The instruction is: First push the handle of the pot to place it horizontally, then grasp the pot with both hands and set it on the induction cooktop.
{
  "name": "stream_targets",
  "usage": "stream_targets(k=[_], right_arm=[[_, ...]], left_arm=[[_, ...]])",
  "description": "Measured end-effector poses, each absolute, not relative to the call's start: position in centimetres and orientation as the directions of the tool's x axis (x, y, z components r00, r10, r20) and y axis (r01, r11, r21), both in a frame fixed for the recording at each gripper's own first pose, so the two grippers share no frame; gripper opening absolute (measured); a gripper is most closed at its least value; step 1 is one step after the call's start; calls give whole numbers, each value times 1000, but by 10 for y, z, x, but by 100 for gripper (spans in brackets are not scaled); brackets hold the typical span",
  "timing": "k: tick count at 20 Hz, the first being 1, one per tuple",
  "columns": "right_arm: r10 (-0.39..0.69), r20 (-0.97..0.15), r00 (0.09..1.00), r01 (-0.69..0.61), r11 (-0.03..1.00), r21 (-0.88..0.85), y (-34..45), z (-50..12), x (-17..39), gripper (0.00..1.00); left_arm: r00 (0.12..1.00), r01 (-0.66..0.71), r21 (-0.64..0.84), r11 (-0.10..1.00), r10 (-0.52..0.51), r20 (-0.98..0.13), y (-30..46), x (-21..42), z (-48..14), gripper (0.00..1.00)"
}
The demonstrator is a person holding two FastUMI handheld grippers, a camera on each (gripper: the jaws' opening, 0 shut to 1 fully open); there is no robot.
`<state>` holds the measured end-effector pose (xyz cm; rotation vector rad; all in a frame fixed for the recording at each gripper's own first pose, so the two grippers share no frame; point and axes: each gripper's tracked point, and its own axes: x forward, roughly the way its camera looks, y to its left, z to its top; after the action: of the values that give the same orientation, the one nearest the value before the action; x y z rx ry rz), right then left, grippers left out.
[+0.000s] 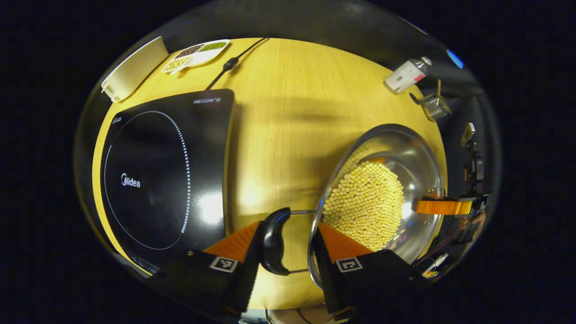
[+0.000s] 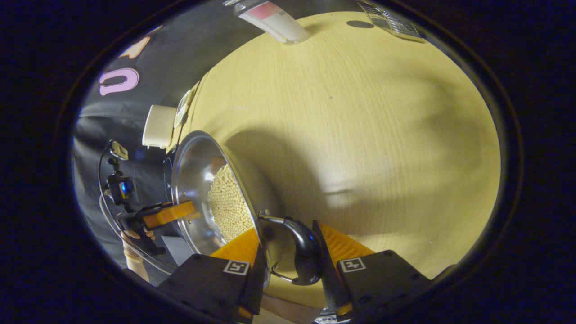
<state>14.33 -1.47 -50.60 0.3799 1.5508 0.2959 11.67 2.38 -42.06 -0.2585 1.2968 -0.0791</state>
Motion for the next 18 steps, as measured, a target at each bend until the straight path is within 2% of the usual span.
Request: stream_targets(k=[2, 5, 6, 7, 10, 11, 12, 13, 14, 15, 16, 18], right_arm=[[436, -900, -6, 68, 898, 434, -9, -509, 140, 51], [427, -904, -7, 53, 903, 426, -9, -511, 138, 51], [421, -907, -13, 32, 907, 420, -10, -510, 136, 55], [412, -911, -12, 10, 911, 411, -10, -510, 135, 55], [397, -918, -6, -20, 918, 397, -11, -507, 137, 55], [399, -917, 3, -21, 917, 399, -10, -507, 139, 49], [402, -916, 15, -14, 916, 401, -10, -505, 147, 49], [413, -910, 26, -7, 911, 413, -9, -504, 146, 54], [424, -905, 37, -1, 905, 425, -8, -503, 149, 46], [435, -899, 45, 5, 900, 435, -7, -502, 148, 52], [439, -897, 51, 7, 898, 439, -6, -501, 148, 46], [443, -894, 61, 7, 896, 445, -8, -499, 147, 46]], left_arm=[[264, -87, -241, 967, -211, -941, 22, 114, -423, 61], [266, -99, -244, 965, -210, -941, 21, 112, -423, 59], [264, -104, -246, 964, -211, -941, 20, 110, -423, 59], [260, -105, -244, 964, -210, -942, 19, 108, -423, 62], [251, -104, -251, 962, -219, -943, 12, 95, -417, 59], [246, -106, -257, 961, -225, -943, 10, 91, -417, 61], [243, -107, -261, 959, -229, -942, 9, 88, -416, 61], [244, -108, -265, 958, -233, -941, 8, 86, -415, 60], [248, -106, -266, 958, -234, -940, 8, 84, -411, 59], [254, -100, -265, 959, -233, -939, 9, 83, -407, 61], [259, -93, -263, 960, -231, -938, 9, 81, -403, 61], [265, -74, -256, 964, -229, -937, 12, 75, -394, 59]])
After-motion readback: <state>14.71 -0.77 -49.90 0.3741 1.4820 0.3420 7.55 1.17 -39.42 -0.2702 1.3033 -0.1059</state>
